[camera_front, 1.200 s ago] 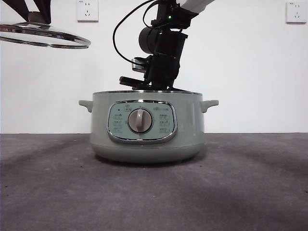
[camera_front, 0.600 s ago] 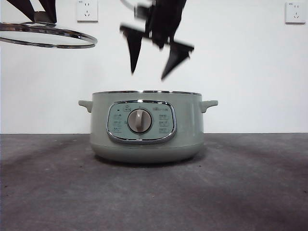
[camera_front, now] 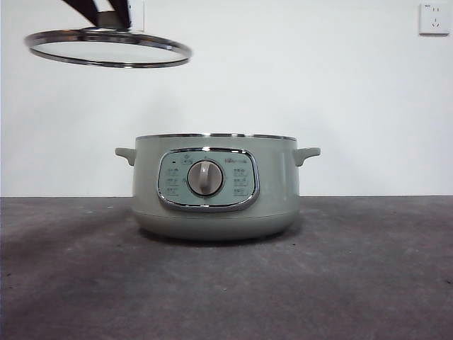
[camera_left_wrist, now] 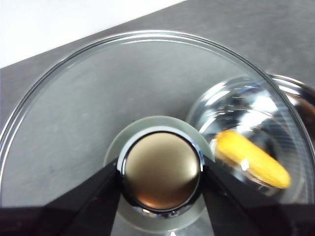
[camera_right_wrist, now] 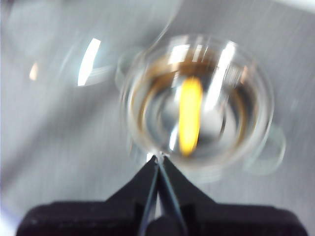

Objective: Pick up the corn,open the lid,put the corn in the pot,close the lid

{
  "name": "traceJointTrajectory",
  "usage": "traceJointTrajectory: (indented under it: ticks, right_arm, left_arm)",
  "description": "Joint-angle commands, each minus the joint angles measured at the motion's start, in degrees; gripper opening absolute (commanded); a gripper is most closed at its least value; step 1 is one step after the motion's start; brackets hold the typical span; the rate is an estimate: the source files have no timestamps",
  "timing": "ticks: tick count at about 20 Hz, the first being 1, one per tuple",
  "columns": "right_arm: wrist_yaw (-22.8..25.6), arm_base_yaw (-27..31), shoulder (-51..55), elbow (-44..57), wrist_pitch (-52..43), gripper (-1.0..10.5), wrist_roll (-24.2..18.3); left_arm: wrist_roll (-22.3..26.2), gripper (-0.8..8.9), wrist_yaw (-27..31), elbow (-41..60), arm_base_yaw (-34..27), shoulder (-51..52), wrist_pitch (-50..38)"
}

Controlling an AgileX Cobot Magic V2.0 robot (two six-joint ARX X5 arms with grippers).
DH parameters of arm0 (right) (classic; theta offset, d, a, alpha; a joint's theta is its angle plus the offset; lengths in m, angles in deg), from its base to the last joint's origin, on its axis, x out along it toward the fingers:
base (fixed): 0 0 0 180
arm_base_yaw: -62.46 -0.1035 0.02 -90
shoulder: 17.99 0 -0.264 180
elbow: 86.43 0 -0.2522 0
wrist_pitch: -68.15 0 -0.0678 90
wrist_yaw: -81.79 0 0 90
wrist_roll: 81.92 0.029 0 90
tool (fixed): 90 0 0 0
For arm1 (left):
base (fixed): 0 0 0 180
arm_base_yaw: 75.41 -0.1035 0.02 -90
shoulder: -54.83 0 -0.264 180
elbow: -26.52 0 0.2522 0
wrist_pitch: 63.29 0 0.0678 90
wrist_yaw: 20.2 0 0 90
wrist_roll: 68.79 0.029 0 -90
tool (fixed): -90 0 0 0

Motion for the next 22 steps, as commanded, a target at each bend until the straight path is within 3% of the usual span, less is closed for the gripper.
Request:
traceJointTrajectory:
  ticks: [1, 6, 12, 22]
  right_arm:
    - [1.0, -0.2, 7.1, 11.8, 1.6, -0.1, -0.9]
    - [4.8, -0.2, 19.3, 29.2, 1.6, -0.1, -0.3]
    - [4.9, -0.2, 29.8, 43.6, 1.6, -0.1, 3.0]
    - [4.9, -0.2, 38.0, 51.1, 1.5, -0.1, 6.3]
  left_arm:
    - [-0.4, -0.09, -0.2, -0.4, 2.8, -1.2, -2.1]
    - [-0.6, -0.09, -0.2, -0.4, 8.4, -6.2, -2.7]
    - [-0.8, -0.09, -0.2, -0.4, 13.3, -12.3, -5.7]
    - [-1.7, -0.09, 0.1, -0.4, 14.8, -14.9, -6.4]
